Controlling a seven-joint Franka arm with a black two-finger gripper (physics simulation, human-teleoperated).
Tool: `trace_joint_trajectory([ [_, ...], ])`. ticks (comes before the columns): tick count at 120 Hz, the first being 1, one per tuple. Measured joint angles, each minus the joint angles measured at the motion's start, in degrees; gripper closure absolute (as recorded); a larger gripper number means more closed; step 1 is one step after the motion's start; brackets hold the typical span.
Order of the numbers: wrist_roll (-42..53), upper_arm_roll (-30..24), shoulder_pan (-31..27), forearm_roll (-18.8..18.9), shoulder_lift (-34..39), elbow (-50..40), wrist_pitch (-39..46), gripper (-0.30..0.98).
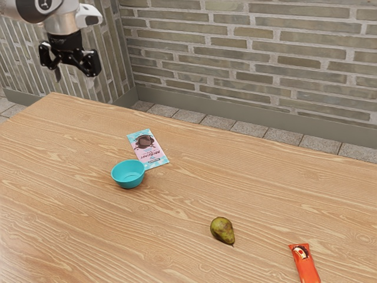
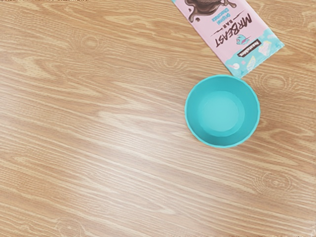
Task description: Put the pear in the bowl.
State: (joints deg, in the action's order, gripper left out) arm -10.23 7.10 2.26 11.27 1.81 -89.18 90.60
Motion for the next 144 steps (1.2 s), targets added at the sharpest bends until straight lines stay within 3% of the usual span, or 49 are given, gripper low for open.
trace_joint_trajectory([
  [42, -2.6, -0.5, 7.1, -0.8, 0.8, -4.9, 0.0, 0.0],
  [65, -9.8, -0.8, 7.9, -8.2, -2.5, -12.9, 3.5, 0.0],
  [96, -21.4, -2.1, 8.8, -18.1, -12.7, -13.7, 13.5, 0.0],
  [119, -33.8, -2.3, 15.4, -23.1, -12.4, -20.9, 21.7, 0.0],
  [144, -47.7, -2.4, 20.3, -25.5, -9.9, -26.2, 28.8, 0.0],
])
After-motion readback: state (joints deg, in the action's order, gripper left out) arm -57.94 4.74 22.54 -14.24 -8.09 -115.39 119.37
